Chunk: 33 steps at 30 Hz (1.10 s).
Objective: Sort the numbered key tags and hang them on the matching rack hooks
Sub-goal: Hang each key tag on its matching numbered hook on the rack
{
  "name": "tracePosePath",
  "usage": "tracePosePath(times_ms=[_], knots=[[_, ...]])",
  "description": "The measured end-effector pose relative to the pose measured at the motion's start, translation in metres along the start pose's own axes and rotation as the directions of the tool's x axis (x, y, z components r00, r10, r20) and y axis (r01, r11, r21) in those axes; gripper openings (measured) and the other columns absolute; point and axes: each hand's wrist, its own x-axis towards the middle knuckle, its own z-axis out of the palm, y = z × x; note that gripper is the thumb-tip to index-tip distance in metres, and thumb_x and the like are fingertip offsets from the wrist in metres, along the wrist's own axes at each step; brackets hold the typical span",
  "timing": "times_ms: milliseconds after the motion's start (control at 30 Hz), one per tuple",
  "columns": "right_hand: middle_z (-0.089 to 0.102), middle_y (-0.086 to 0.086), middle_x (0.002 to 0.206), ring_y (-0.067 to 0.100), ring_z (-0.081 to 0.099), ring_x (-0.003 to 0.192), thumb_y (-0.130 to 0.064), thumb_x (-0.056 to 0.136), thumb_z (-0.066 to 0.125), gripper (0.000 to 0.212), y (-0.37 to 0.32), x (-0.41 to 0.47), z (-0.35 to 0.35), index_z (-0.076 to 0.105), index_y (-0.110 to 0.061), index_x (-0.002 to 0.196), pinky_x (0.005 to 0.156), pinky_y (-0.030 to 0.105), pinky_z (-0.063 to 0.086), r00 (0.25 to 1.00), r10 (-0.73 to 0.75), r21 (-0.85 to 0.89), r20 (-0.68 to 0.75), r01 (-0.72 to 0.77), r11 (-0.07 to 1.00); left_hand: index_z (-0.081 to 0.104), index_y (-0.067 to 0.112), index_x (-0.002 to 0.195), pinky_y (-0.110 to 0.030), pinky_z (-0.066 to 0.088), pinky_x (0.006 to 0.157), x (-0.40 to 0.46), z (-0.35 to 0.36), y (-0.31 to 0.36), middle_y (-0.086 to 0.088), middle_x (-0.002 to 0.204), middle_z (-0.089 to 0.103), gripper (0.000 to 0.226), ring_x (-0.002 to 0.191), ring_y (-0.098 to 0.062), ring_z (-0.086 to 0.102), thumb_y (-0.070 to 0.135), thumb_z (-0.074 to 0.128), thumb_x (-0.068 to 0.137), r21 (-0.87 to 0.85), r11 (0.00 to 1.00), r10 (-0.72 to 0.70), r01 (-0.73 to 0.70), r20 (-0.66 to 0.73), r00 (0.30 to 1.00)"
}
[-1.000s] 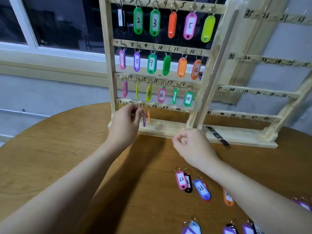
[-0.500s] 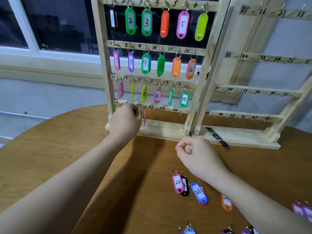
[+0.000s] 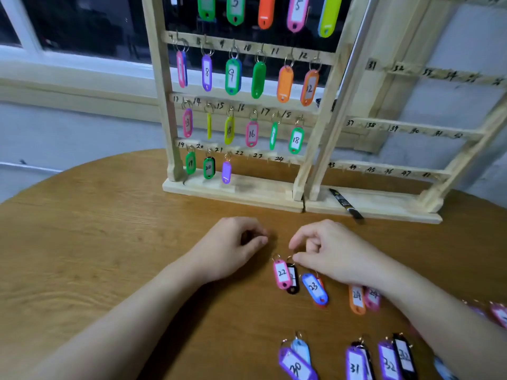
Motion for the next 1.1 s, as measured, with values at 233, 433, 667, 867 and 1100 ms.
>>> tracePosePath(times_ms=[233,433,667,867,1100], knots=[[0.058,-0.011,0.051,-0.005,0.051,0.048,-0.031,0.092,0.072,0.005,-0.003,0.005,0.003,0.072,-0.025,0.092,0.054,0.021,0.035,0.999,0.042,-0.077,0.002,-0.041,0.996,0.073,0.035,0.105,-0.038,0.039,0.103,0.011,0.004,0.004,0.018,0.101,0.070,0.021,0.099,-0.002,0.060,0.048,0.067,0.090,0.097,0.993,0.058,-0.073,0.152,0.987],[0.058,-0.010,0.048,0.000,0.048,0.043,-0.031,0.093,0.071,0.015,-0.006,0.005,0.002,0.073,-0.023,0.080,0.049,0.016,0.035,0.992,0.123,-0.102,0.024,-0.120,0.988,0.069,0.032,0.087,-0.032,0.032,0.100,0.015,0.003,0.006,0.019,0.081,0.062,0.012,0.085,-0.001,0.054,0.042,0.074,0.087,0.081,0.996,0.024,-0.040,0.185,0.982],[0.057,-0.014,0.046,0.000,0.046,0.042,-0.042,0.089,0.073,0.021,-0.011,0.000,-0.006,0.074,-0.021,0.085,0.052,0.024,0.039,0.986,0.143,-0.109,0.081,-0.134,0.985,0.069,0.031,0.094,-0.033,0.030,0.098,0.011,0.001,0.000,0.015,0.097,0.066,0.013,0.101,-0.007,0.054,0.043,0.069,0.091,0.050,0.996,0.065,-0.077,0.200,0.978],[0.059,-0.010,0.048,0.002,0.045,0.039,-0.027,0.092,0.069,0.011,-0.013,0.003,0.000,0.074,-0.020,0.085,0.043,0.016,0.033,0.981,0.148,-0.116,0.123,-0.134,0.984,0.071,0.031,0.098,-0.031,0.024,0.098,0.011,-0.004,-0.001,0.019,0.100,0.064,0.015,0.105,-0.003,0.051,0.043,0.071,0.089,0.022,0.997,0.063,-0.071,0.242,0.968],[0.053,-0.015,0.041,0.002,0.044,0.039,-0.022,0.093,0.064,0.015,-0.020,0.003,-0.003,0.076,-0.019,0.084,0.042,0.013,0.031,0.987,0.120,-0.131,0.105,-0.106,0.986,0.071,0.031,0.097,-0.029,0.021,0.097,0.011,-0.006,-0.001,0.017,0.100,0.064,0.017,0.105,-0.003,0.049,0.044,0.075,0.086,0.011,0.997,0.073,-0.079,0.275,0.959]])
